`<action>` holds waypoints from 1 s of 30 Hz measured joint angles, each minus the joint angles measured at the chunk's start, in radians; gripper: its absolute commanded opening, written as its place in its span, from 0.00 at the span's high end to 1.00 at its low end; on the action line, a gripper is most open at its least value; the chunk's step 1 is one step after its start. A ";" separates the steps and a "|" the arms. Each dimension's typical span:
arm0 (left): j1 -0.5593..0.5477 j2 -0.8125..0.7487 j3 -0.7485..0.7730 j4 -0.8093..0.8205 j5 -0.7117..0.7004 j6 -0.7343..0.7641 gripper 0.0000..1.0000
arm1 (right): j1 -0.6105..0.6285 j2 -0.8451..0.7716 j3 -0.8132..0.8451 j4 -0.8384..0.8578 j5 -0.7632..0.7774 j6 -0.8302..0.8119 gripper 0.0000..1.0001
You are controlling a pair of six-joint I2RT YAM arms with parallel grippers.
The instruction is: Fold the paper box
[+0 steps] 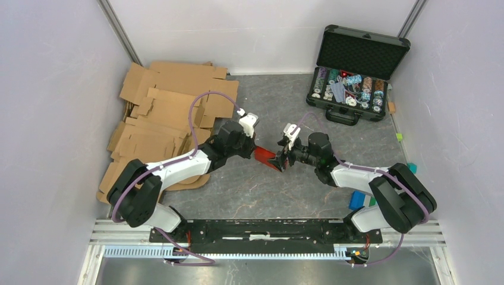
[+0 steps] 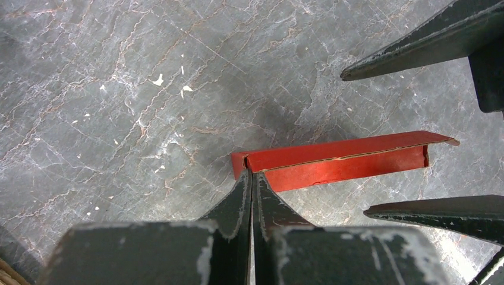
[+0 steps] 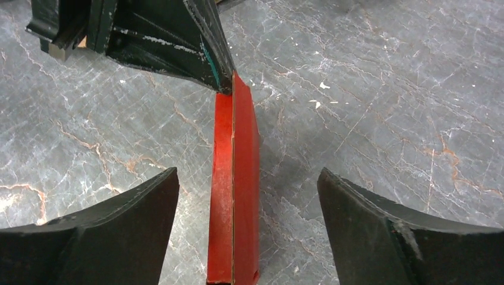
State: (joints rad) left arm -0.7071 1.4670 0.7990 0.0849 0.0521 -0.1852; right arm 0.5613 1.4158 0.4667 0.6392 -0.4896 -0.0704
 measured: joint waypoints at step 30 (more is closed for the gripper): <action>-0.055 -0.012 -0.017 0.015 -0.098 0.002 0.98 | 0.068 0.092 0.113 0.013 0.194 0.213 0.61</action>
State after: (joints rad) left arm -0.7620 1.4551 0.7818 0.1001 -0.0460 -0.1837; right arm 0.6296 1.5078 0.5793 0.6518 -0.2955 0.1429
